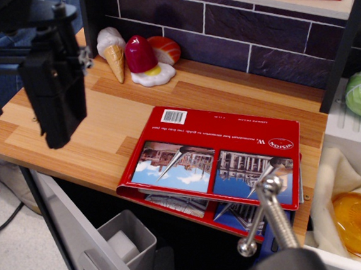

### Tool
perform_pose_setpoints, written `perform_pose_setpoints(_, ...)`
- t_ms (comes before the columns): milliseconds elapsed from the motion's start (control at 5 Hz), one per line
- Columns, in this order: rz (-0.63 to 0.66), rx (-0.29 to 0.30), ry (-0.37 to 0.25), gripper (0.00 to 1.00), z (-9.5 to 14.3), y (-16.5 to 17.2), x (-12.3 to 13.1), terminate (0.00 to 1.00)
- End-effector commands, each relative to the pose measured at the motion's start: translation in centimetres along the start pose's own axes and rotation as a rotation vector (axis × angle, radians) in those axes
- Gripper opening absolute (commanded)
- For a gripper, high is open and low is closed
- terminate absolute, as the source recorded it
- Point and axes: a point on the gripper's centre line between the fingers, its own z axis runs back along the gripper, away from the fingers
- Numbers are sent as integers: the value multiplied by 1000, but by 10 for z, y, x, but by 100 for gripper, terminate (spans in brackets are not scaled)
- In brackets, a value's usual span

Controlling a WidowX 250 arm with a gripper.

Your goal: Open book

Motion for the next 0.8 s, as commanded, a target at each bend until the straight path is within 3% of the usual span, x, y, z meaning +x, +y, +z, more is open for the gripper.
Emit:
perform_pose_setpoints(0, 0, 0, 0, 100, 0, 0, 0, 0)
perform_pose_setpoints(400, 89, 2, -32, 100, -18, -66, 58, 0)
perform_pose_setpoints(600, 139, 63, -78, 100, -37, -91, 76, 0)
